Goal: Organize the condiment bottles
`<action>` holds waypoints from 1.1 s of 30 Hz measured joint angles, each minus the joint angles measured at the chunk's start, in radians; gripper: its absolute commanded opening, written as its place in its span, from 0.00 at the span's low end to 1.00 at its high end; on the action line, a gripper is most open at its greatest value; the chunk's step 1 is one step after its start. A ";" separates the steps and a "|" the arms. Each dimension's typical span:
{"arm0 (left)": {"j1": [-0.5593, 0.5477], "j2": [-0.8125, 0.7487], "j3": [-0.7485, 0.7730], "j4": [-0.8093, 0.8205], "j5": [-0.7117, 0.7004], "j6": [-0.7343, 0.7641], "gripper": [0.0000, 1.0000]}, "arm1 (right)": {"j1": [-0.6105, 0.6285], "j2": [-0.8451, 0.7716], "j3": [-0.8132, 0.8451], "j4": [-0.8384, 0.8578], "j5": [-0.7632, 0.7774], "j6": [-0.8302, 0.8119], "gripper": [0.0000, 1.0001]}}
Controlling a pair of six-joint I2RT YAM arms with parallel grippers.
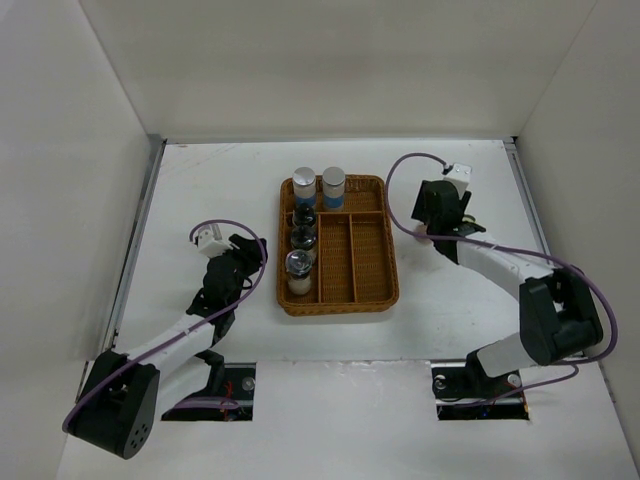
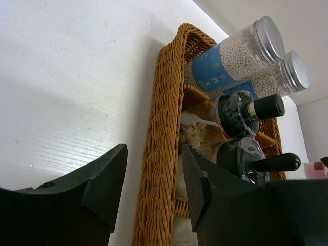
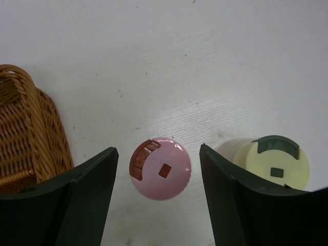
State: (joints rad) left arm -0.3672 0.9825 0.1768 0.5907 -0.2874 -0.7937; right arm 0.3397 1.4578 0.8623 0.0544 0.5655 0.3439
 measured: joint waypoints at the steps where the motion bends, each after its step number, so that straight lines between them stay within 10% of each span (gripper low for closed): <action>1: 0.000 0.000 0.000 0.002 0.000 0.000 0.45 | 0.000 0.009 0.003 -0.002 -0.004 0.000 0.70; 10: 0.002 -0.006 -0.001 0.004 0.001 -0.002 0.45 | -0.012 0.076 0.040 -0.003 -0.023 0.000 0.46; 22: 0.002 -0.001 -0.001 0.006 0.000 -0.006 0.45 | 0.261 -0.098 0.084 0.032 0.027 -0.091 0.46; 33: 0.002 0.004 -0.009 0.011 -0.004 -0.007 0.45 | 0.450 0.104 0.218 0.111 -0.060 -0.131 0.46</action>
State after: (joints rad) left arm -0.3649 0.9867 0.1680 0.6018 -0.2913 -0.8005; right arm 0.7898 1.5616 1.0801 0.1650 0.5056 0.2131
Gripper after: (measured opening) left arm 0.451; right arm 0.557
